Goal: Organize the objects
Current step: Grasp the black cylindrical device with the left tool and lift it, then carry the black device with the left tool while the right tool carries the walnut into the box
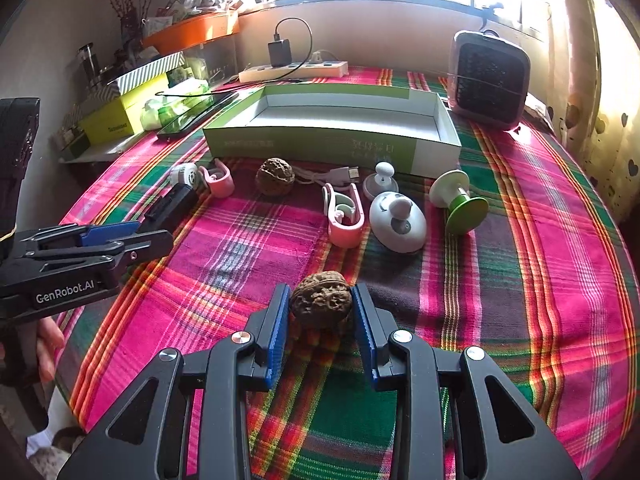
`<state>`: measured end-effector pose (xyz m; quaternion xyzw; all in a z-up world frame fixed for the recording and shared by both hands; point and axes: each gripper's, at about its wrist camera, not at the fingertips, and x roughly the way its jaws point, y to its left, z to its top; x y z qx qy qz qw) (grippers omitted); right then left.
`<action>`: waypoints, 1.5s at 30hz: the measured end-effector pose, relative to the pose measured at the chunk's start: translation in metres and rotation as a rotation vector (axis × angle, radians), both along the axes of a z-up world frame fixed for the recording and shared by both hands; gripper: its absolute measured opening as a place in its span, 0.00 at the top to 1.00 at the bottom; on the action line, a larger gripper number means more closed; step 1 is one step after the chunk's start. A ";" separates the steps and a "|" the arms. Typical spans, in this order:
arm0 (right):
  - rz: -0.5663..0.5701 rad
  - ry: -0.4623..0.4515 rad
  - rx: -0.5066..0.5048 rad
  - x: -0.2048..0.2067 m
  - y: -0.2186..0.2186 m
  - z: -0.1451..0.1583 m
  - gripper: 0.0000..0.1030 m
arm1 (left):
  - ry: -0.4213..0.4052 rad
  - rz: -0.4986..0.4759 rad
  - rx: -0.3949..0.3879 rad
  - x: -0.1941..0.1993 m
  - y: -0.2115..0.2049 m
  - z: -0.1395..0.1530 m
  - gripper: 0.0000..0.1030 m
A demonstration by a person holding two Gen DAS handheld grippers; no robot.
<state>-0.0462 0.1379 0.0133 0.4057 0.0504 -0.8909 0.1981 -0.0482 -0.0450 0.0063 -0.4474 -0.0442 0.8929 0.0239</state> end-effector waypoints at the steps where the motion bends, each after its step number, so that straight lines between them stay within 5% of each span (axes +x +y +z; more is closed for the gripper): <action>1: -0.001 0.001 -0.001 -0.001 0.000 0.000 0.68 | 0.001 0.000 -0.007 -0.002 0.000 0.000 0.56; 10: 0.005 -0.004 0.007 -0.008 -0.001 0.000 0.68 | 0.007 0.024 -0.003 -0.012 -0.005 0.000 0.57; 24: -0.002 -0.008 0.023 -0.014 -0.005 0.000 0.68 | 0.003 0.027 -0.026 -0.016 -0.008 -0.001 0.75; 45: 0.004 -0.002 0.004 -0.014 -0.010 0.006 0.69 | 0.019 -0.013 -0.005 -0.009 0.000 0.010 0.76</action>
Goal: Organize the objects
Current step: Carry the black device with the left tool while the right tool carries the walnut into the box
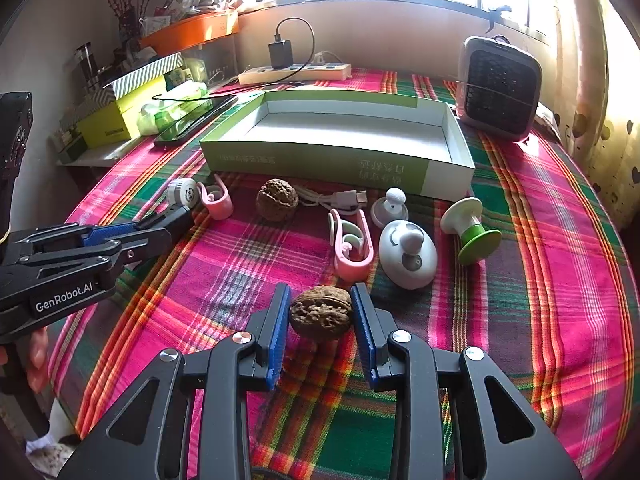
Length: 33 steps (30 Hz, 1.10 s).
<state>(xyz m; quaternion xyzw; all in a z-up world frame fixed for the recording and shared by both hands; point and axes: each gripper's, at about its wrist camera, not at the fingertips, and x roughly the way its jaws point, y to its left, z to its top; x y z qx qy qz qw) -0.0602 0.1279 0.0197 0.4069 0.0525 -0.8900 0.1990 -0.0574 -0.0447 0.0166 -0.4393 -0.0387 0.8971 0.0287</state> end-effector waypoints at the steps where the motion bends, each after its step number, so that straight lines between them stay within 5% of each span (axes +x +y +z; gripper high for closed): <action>1: 0.001 0.000 0.000 0.000 0.000 0.000 0.69 | 0.004 -0.002 0.002 0.000 0.000 0.000 0.76; 33: 0.016 -0.012 0.005 0.000 -0.006 -0.003 0.69 | 0.008 -0.024 -0.005 -0.005 0.007 -0.010 0.76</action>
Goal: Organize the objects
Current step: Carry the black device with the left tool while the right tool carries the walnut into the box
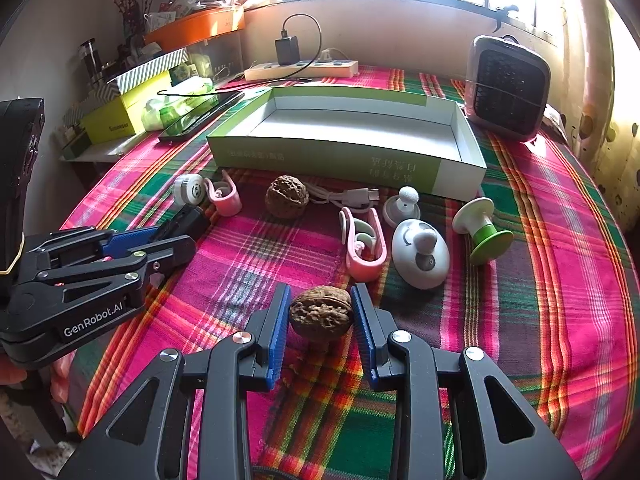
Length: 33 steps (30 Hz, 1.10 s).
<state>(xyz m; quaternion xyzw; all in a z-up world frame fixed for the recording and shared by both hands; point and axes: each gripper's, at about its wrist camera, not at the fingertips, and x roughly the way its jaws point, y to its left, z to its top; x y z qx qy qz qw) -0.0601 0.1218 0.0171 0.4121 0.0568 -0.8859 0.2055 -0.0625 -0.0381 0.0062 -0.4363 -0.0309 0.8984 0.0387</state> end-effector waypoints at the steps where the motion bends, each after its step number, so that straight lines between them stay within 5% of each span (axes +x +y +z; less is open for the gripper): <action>1: 0.000 0.001 0.000 0.000 0.000 0.000 0.69 | 0.000 -0.001 0.003 -0.001 0.000 0.000 0.76; 18: 0.011 0.051 -0.021 -0.008 -0.003 0.024 0.69 | 0.081 -0.033 -0.004 -0.001 0.004 0.031 0.76; 33: 0.000 0.086 -0.026 -0.054 -0.010 0.049 0.69 | 0.121 -0.054 0.021 -0.046 0.003 0.053 0.76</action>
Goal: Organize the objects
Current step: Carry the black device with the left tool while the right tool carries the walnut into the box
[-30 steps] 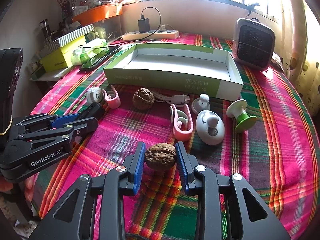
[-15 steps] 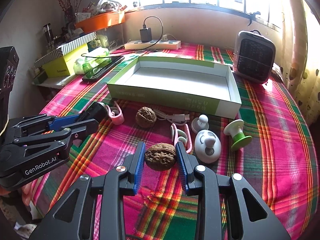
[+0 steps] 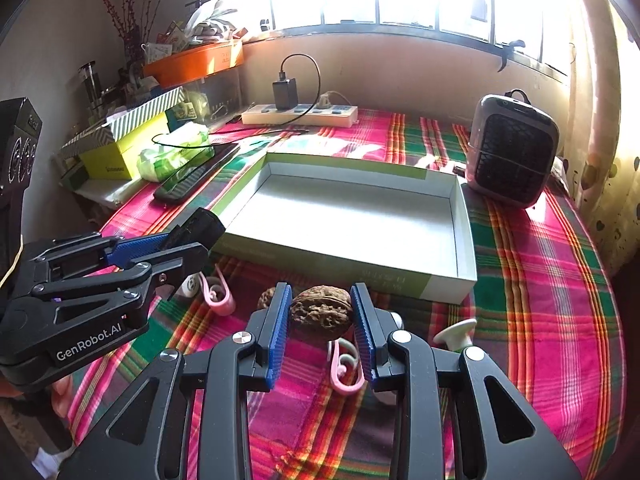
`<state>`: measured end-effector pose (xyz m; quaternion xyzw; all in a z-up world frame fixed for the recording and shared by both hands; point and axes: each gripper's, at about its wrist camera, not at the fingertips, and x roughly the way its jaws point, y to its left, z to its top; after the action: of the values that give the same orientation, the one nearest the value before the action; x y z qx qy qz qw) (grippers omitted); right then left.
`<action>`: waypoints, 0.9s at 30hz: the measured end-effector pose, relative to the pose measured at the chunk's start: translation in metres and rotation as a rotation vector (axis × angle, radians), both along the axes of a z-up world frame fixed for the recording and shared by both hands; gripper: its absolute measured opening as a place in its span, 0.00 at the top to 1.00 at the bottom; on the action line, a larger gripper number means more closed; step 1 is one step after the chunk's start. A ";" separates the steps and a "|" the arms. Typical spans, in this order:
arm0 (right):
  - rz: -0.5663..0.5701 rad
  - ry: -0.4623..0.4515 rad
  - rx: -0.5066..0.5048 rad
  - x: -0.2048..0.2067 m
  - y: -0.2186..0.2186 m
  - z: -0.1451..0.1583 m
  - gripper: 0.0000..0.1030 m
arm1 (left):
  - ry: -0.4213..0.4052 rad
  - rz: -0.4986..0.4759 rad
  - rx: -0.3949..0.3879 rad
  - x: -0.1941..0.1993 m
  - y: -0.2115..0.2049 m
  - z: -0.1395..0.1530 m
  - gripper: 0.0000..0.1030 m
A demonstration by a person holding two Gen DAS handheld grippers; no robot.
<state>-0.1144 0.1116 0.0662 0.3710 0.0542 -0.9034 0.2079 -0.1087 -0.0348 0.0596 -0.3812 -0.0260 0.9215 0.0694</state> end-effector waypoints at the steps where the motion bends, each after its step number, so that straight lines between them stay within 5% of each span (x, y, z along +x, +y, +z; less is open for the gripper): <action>1: -0.002 0.004 0.000 -0.005 -0.001 0.002 0.69 | 0.004 -0.003 0.001 -0.004 0.000 0.001 0.76; 27: -0.076 -0.102 0.078 -0.136 -0.019 -0.018 0.69 | -0.081 0.012 0.000 -0.122 -0.004 -0.017 0.76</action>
<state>-0.2504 0.0930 0.0485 0.4262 0.0646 -0.8878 0.1615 -0.2311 -0.0387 0.0430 -0.4180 -0.0308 0.9057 0.0629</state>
